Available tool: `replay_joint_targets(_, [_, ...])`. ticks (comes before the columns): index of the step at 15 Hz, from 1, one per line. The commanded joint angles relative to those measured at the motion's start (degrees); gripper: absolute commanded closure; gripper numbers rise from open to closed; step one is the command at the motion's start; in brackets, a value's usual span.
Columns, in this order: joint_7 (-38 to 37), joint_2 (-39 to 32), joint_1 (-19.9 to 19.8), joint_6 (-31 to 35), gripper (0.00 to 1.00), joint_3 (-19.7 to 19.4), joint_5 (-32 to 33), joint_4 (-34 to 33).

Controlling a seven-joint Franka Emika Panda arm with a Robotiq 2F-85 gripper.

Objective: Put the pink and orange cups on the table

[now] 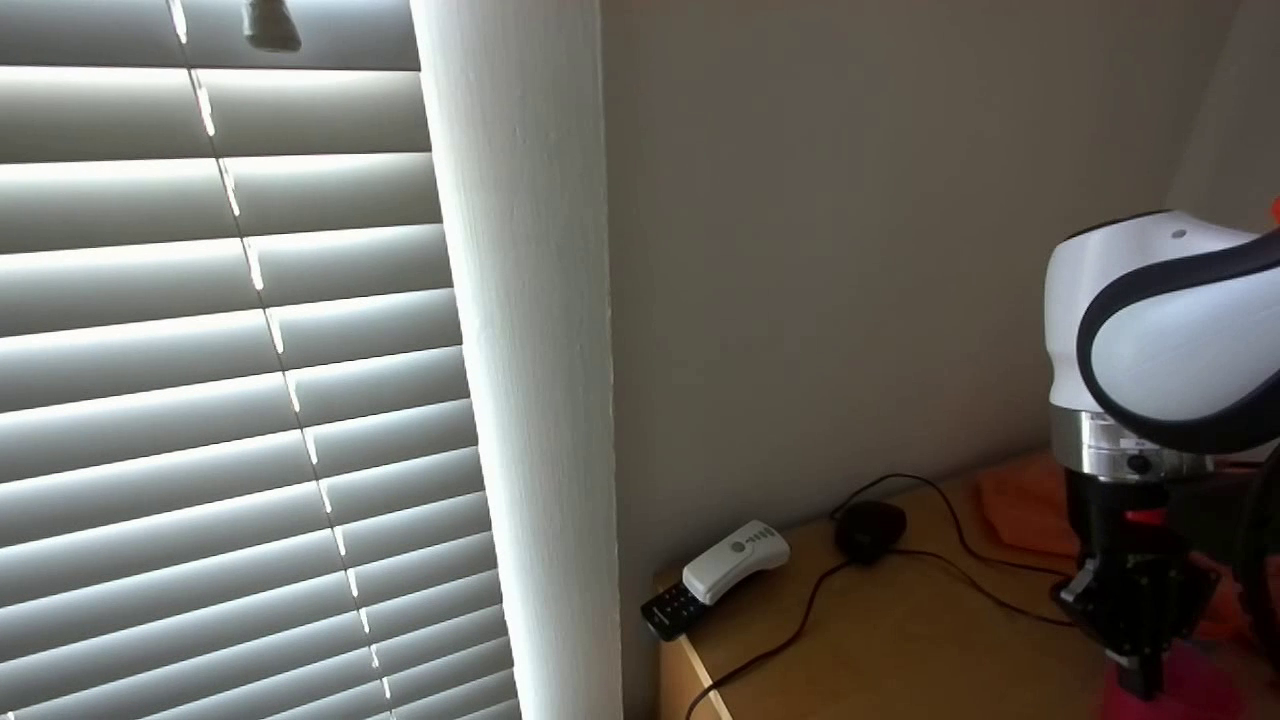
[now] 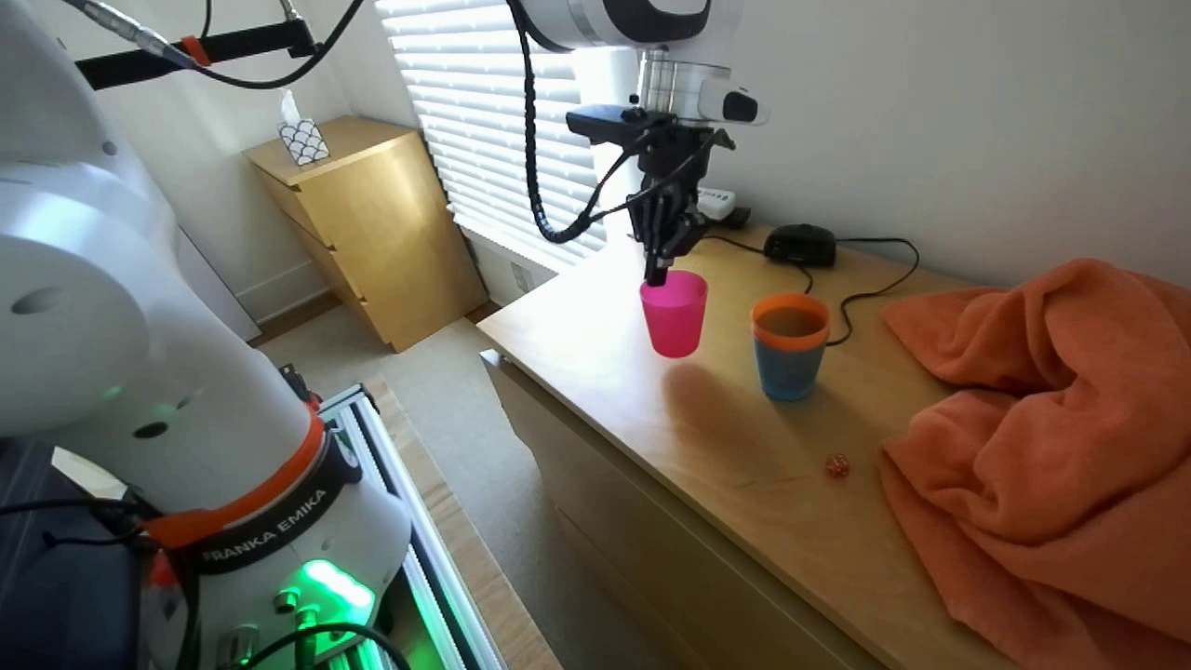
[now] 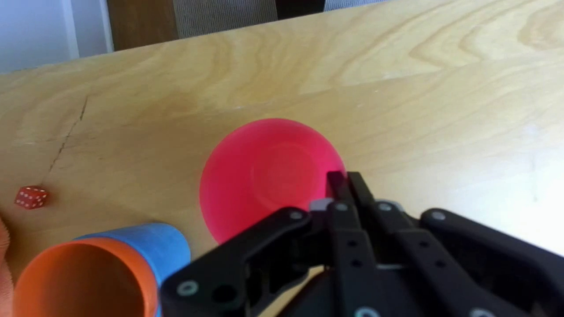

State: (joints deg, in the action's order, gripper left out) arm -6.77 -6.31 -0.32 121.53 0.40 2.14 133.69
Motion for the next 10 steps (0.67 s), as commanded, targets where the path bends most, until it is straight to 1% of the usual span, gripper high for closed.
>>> replay_joint_targets(1, [0.4,-3.7,0.4,2.3,0.99,0.1,-1.9,-1.0])
replay_joint_targets(4, [0.5,-5.2,0.5,2.9,0.99,0.0,-2.5,-1.6])
replay_joint_targets(5, [0.4,-5.6,0.5,2.9,0.97,0.0,-2.5,-1.9])
replay_joint_targets(6, [0.3,-5.7,0.6,2.9,0.71,-0.1,-2.5,-2.2])
replay_joint_targets(7, [0.2,-5.7,0.6,2.9,0.70,-0.1,-2.5,-2.4])
replay_joint_targets(10, [0.2,-4.1,0.3,2.9,0.50,-0.2,-3.3,-2.5])
